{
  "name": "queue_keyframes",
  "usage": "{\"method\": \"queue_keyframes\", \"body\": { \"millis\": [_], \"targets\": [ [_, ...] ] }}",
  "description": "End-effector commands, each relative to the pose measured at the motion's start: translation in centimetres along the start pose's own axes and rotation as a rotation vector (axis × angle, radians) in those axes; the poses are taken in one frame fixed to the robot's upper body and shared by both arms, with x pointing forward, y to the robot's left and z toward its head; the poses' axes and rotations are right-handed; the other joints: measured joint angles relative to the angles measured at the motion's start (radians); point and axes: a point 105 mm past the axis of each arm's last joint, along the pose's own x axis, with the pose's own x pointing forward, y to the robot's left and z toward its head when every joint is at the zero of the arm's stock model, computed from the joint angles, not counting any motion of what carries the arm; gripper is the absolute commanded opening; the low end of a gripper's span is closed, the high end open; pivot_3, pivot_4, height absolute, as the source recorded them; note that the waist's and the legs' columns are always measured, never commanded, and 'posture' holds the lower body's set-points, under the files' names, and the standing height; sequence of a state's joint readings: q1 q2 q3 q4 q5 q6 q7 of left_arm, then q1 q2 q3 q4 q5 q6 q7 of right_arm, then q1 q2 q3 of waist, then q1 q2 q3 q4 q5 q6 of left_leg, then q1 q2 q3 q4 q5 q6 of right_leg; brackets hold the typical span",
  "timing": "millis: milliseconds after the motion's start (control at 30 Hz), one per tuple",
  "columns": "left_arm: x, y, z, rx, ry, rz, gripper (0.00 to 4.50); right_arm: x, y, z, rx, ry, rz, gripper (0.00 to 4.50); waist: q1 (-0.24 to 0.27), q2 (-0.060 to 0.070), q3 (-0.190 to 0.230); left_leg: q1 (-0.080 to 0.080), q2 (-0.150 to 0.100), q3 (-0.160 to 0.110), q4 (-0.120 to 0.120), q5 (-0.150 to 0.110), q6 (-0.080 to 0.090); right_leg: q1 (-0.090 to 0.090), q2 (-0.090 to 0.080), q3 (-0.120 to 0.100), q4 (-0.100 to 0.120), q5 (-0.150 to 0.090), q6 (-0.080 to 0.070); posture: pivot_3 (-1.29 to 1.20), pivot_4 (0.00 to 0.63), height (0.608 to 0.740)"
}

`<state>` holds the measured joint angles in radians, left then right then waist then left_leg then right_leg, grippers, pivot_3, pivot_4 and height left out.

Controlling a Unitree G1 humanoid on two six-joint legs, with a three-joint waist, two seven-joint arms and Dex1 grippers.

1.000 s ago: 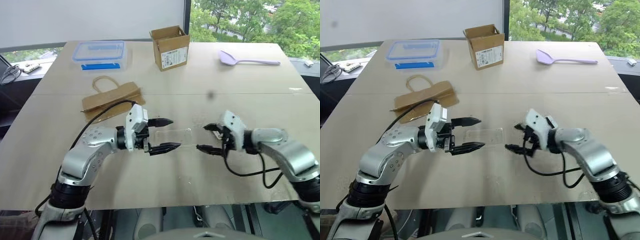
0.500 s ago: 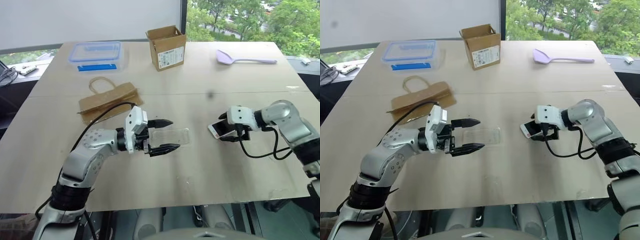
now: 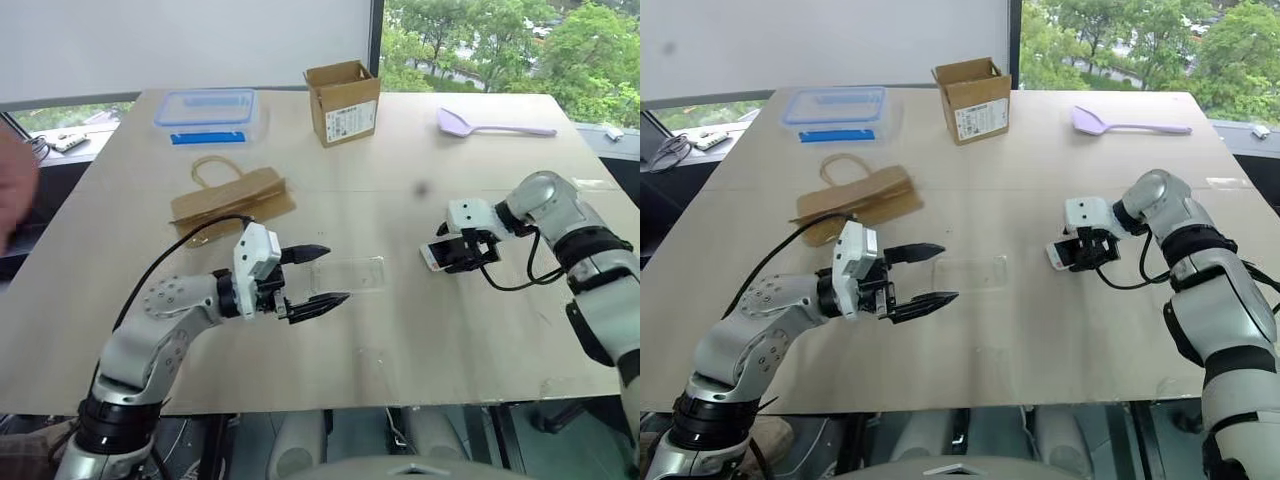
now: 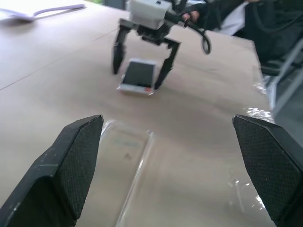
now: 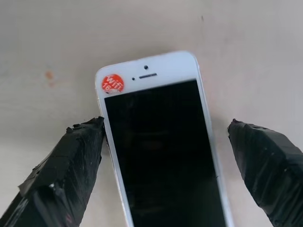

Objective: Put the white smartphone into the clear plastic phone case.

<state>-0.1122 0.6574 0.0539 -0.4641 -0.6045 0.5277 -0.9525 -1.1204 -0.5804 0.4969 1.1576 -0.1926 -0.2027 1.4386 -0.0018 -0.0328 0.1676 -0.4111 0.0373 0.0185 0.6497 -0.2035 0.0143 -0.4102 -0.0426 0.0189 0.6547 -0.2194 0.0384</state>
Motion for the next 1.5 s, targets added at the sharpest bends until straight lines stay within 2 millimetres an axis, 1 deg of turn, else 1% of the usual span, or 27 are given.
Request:
{"method": "queue_keyframes", "body": {
  "millis": [33, 67, 100, 133, 200, 233, 267, 333, 367, 433, 500, 600, 733, 800, 833, 867, 967, 1100, 1200, 1300, 1400, 1500],
  "targets": [
    [-0.3, -0.5, 1.3, 0.035, -0.036, 0.01, 4.5, 1.1, 2.9, -5.6, 0.247, 0.142, 0.083, 3.87, 0.005, -0.002, -0.003, 0.0, 0.0, 0.0, 0.0, 0.0, 0.0, 0.0, 0.0, 0.0, 0.0, 0.0, 0.0, 0.0, 0.15, 0.74],
    [-0.4, -0.5, 1.3, 0.033, -0.037, 0.016, 4.5, 1.3, 3.1, -5.8, 0.269, 0.128, 0.086, 3.63, 0.008, -0.002, -0.003, 0.0, 0.0, 0.0, 0.0, 0.0, 0.0, 0.0, -0.001, -0.001, -0.001, 0.0, 0.0, 0.0, 0.15, 0.74],
    [-0.4, -0.6, 1.3, 0.032, -0.036, 0.019, 4.5, 1.4, 3.3, -5.9, 0.285, 0.115, 0.089, 3.22, 0.015, -0.002, -0.004, -0.001, 0.0, 0.0, 0.0, 0.0, 0.0, 0.0, -0.001, -0.001, -0.001, 0.0, 0.0, 0.0, 0.15, 0.74],
    [-0.5, -0.6, 1.3, 0.03, -0.036, 0.023, 4.5, 1.4, 3.4, -5.9, 0.286, 0.096, 0.088, 2.93, 0.018, -0.003, -0.005, -0.001, 0.0, 0.0, 0.0, 0.0, 0.0, 0.0, -0.002, -0.002, -0.001, 0.0, 0.0, 0.0, 0.15, 0.74],
    [-0.5, -0.6, 1.3, 0.027, -0.036, 0.027, 4.5, 1.5, 3.2, -5.5, 0.276, 0.051, 0.07, 2.93, 0.02, -0.003, -0.007, -0.002, 0.0, 0.0, 0.0, 0.0, 0.0, 0.0, -0.002, -0.004, -0.002, 0.0, 0.0, 0.0, 0.15, 0.74],
    [-0.5, -0.6, 1.3, 0.026, -0.035, 0.028, 4.5, 1.4, 3.0, -4.9, 0.278, 0.005, 0.068, 2.93, 0.021, -0.004, -0.007, -0.002, 0.0, 0.0, 0.0, 0.0, 0.0, 0.0, -0.002, -0.004, -0.002, 0.0, 0.0, 0.0, 0.15, 0.74],
    [-0.5, -0.5, 1.2, 0.024, -0.034, 0.028, 4.5, 1.1, 2.7, -4.0, 0.274, -0.05, 0.058, 2.93, 0.02, -0.004, -0.008, -0.002, 0.0, 0.0, 0.0, 0.0, 0.0, 0.0, -0.003, -0.005, -0.002, 0.0, 0.0, 0.0, 0.15, 0.74],
    [-0.4, -0.3, 1.0, 0.021, -0.025, 0.021, 4.5, 0.1, 1.8, -1.4, 0.252, -0.162, 0.008, 2.92, 0.02, -0.003, -0.007, -0.003, 0.0, 0.0, -0.001, 0.0, 0.0, 0.0, -0.003, -0.005, -0.003, 0.0, 0.0, 0.0, 0.15, 0.74],
    [-0.4, -0.3, 0.9, 0.021, -0.023, 0.018, 4.5, -0.2, 1.8, -0.6, 0.241, -0.191, -0.01, 2.92, 0.02, -0.002, -0.007, -0.004, 0.0, -0.001, -0.001, 0.0, 0.0, -0.001, -0.003, -0.005, -0.003, 0.0, 0.0, 0.0, 0.15, 0.74],
    [-0.2, 0.1, 0.9, 0.02, -0.023, 0.014, 4.5, -1.0, 2.2, 1.3, 0.235, -0.211, -0.06, 2.92, 0.017, 0.001, -0.005, -0.006, 0.0, -0.001, -0.003, 0.0, 0.0, -0.003, -0.003, -0.005, -0.003, 0.0, 0.0, 0.0, 0.15, 0.74],
    [0.1, 0.5, 0.9, 0.023, -0.022, 0.006, 4.5, -1.1, 2.9, 2.9, 0.259, -0.212, -0.122, 2.91, 0.015, 0.003, -0.003, -0.006, 0.0, 0.0, -0.006, 0.0, 0.0, -0.004, -0.002, -0.004, -0.003, -0.001, 0.001, 0.0, 0.15, 0.74],
    [0.5, 0.9, 1.0, 0.036, -0.017, -0.017, 4.5, -0.6, 3.9, 4.2, 0.333, -0.205, -0.23, 2.89, 0.01, 0.006, -0.002, -0.006, 0.0, 0.003, -0.009, -0.001, 0.0, -0.006, 0.002, -0.004, -0.004, -0.002, 0.0, 0.0, 0.15, 0.74],
    [0.8, 1.3, 1.1, 0.045, -0.016, -0.034, 4.5, -0.4, 3.7, 3.8, 0.393, -0.229, -0.368, 2.88, 0.0, 0.006, -0.001, -0.006, 0.001, 0.003, -0.012, -0.001, -0.001, -0.006, 0.006, -0.003, -0.006, -0.003, -0.001, 0.0, 0.15, 0.74],
    [0.9, 1.4, 1.2, 0.047, -0.015, -0.038, 4.5, -0.6, 4.4, 3.9, 0.404, -0.252, -0.372, 3.84, -0.002, 0.006, -0.001, -0.006, 0.001, 0.003, -0.012, -0.001, -0.001, -0.006, 0.006, -0.003, -0.007, -0.003, 0.0, 0.0, 0.15, 0.74],
    [0.9, 1.4, 1.2, 0.048, -0.013, -0.042, 4.5, -0.9, 4.8, 4.1, 0.399, -0.267, -0.39, 4.03, -0.001, 0.006, -0.001, -0.006, 0.001, 0.003, -0.012, -0.001, -0.001, -0.006, 0.006, -0.003, -0.008, -0.004, 0.001, 0.0, 0.15, 0.74],
    [0.9, 1.5, 1.2, 0.048, -0.012, -0.044, 4.5, -1.2, 5.0, 4.3, 0.398, -0.276, -0.409, 4.47, -0.001, 0.006, -0.001, -0.006, 0.001, 0.003, -0.012, -0.001, -0.001, -0.006, 0.006, -0.003, -0.008, -0.005, 0.002, 0.0, 0.15, 0.74],
    [0.9, 1.5, 1.1, 0.049, -0.01, -0.05, 4.5, -1.6, 6.3, 4.1, 0.393, -0.278, -0.434, 4.47, -0.004, 0.006, 0.0, -0.007, 0.0, 0.004, -0.012, -0.001, -0.001, -0.006, 0.006, -0.002, -0.01, -0.005, 0.002, 0.0, 0.15, 0.74],
    [1.0, 1.5, 1.2, 0.048, -0.011, -0.055, 4.5, -1.1, 7.5, 2.3, 0.424, -0.226, -0.475, 4.47, -0.006, 0.005, 0.0, -0.007, 0.001, 0.003, -0.013, -0.001, -0.001, -0.006, 0.006, -0.003, -0.01, -0.005, 0.003, 0.0, 0.15, 0.74],
    [1.0, 1.6, 1.2, 0.046, -0.012, -0.056, 4.5, -1.1, 7.1, 0.9, 0.48, -0.214, -0.528, 4.47, -0.011, 0.005, 0.0, -0.007, 0.001, 0.003, -0.013, -0.001, -0.001, -0.006, 0.006, -0.003, -0.01, -0.005, 0.003, 0.0, 0.15, 0.74],
    [1.0, 1.6, 1.1, 0.046, -0.007, -0.064, 4.5, -0.7, 6.9, -0.1, 0.506, -0.216, -0.53, 4.47, -0.012, 0.005, 0.0, -0.007, 0.001, 0.004, -0.013, -0.001, -0.001, -0.006, 0.006, -0.002, -0.01, -0.005, 0.003, 0.0, 0.15, 0.74],
    [0.9, 1.5, 1.0, 0.049, 0.005, -0.085, 4.5, -0.2, 6.3, -1.1, 0.479, -0.192, -0.534, 4.47, -0.012, 0.004, 0.0, -0.005, 0.001, 0.003, -0.013, -0.001, -0.001, -0.005, 0.007, -0.002, -0.01, -0.005, 0.003, 0.0, 0.15, 0.74],
    [0.7, 1.6, 1.0, 0.05, 0.008, -0.094, 4.5, 0.3, 6.3, -1.2, 0.466, -0.205, -0.475, 4.47, -0.015, 0.004, 0.0, -0.004, 0.001, 0.003, -0.012, -0.001, -0.001, -0.004, 0.007, -0.002, -0.01, -0.005, 0.003, 0.0, 0.15, 0.74]
  ]
}}
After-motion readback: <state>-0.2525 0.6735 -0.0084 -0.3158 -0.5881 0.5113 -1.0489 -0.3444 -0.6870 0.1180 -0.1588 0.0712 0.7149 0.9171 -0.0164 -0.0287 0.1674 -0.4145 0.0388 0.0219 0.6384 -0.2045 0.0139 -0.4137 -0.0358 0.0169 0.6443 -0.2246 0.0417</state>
